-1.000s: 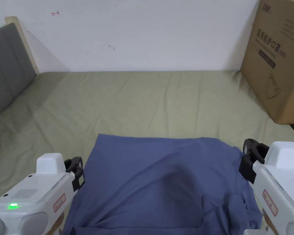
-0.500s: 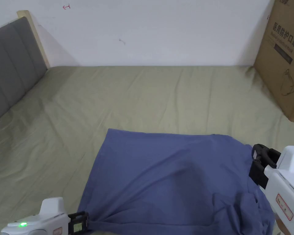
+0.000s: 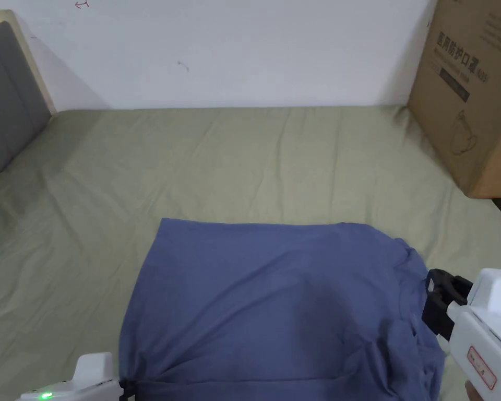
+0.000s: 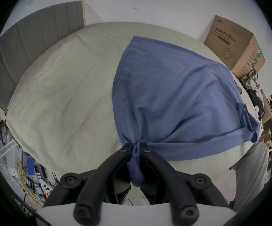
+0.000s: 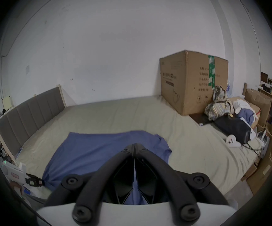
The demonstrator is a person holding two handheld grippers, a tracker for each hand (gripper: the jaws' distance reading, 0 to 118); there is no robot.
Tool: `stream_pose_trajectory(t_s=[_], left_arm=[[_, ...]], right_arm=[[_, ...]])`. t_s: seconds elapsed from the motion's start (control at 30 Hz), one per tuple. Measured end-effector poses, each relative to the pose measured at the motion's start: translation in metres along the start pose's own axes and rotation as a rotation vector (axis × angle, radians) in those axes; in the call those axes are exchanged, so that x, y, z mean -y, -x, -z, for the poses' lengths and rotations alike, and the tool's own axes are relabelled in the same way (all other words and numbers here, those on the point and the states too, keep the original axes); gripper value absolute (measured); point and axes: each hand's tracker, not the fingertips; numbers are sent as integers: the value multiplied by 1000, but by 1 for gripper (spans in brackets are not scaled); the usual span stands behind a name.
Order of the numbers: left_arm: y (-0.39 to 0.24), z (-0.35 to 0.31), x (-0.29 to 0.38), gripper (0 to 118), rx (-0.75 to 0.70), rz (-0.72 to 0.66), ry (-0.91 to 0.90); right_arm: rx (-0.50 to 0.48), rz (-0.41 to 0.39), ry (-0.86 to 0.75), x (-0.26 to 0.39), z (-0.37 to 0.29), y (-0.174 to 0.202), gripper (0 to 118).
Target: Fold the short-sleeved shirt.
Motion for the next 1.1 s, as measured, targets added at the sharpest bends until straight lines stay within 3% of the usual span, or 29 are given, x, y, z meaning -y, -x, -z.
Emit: stream_pose_trajectory(t_s=[0.1, 0.17, 0.23, 0.27, 0.3, 0.43, 0.5, 0.57, 0.6, 0.63, 0.77, 1.1], left_arm=[[-1, -10, -4, 6, -2, 22, -38], [-1, -15, -7, 6, 11, 12, -52], [-2, -21, -11, 6, 19, 9, -65], [-2, -22, -12, 6, 21, 9, -69], [-4, -24, -13, 6, 21, 12, -72], [-7, -25, -17, 6, 24, 20, -78], [-9, -26, -18, 6, 28, 22, -83], [-9, -27, -19, 6, 32, 18, -86], [-9, -26, -20, 6, 34, 14, -87], [-9, -27, -21, 6, 36, 7, -86], [-3, -31, -28, 6, 43, -29, -98], [-4, -31, -101, 6, 75, -69, -161]], right_arm=[[37, -5, 158, 28, 14, -10, 3], [71, -26, 272, 55, 25, -16, 32], [88, -45, 386, 84, 34, -21, 80], [98, -50, 412, 97, 37, -24, 91], [100, -40, 420, 109, 37, -26, 92], [102, -34, 499, 136, 49, -31, 91], [88, -29, 509, 140, 53, -30, 83], [71, -27, 513, 142, 59, -29, 59], [55, -20, 513, 142, 61, -28, 35], [30, -9, 521, 140, 63, -27, 2], [9, -33, 466, 125, 52, -23, 2], [-13, 29, 278, 39, 69, -26, 2]])
